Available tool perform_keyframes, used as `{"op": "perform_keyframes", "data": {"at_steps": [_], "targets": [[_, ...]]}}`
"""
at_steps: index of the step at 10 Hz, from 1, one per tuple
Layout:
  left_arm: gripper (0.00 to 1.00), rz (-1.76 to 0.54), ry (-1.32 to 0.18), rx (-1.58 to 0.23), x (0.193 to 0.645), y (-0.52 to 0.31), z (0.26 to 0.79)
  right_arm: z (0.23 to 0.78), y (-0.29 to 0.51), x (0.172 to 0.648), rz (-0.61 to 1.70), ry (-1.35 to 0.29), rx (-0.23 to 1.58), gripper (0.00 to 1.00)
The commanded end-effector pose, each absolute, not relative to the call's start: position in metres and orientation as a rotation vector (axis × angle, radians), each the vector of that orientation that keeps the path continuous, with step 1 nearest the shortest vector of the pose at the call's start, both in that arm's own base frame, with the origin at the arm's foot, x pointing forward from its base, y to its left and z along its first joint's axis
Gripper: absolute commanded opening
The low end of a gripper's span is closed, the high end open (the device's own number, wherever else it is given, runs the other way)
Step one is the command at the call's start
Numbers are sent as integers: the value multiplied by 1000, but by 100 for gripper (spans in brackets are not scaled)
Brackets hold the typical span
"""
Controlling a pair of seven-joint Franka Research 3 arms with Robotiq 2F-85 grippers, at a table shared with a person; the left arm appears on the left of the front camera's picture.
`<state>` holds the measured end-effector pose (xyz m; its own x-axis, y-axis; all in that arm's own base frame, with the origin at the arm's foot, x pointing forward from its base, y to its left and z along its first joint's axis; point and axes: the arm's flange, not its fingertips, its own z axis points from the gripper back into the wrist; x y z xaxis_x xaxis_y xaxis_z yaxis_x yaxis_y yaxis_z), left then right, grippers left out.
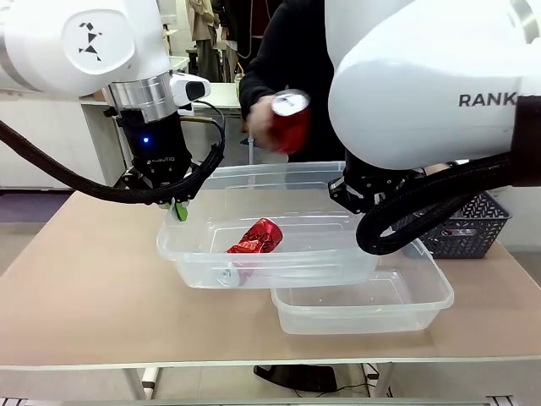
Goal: Sort the waste into each basket.
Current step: Offer the picked Organizing box to the human.
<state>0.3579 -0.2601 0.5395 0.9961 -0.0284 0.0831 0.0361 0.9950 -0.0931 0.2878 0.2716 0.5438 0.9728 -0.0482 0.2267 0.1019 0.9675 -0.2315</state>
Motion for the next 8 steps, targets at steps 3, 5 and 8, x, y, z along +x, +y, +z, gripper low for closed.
{"op": "perform_keyframes", "data": {"at_steps": [3,5,8], "targets": [[7,-42,-88,-100,353,-254,543,545,270,288,-55,-203,-269,5],[7,-42,-88,-100,353,-254,543,545,270,288,-55,-203,-269,5],[7,-42,-88,-100,353,-254,543,545,270,288,-55,-203,-269,5]]}}
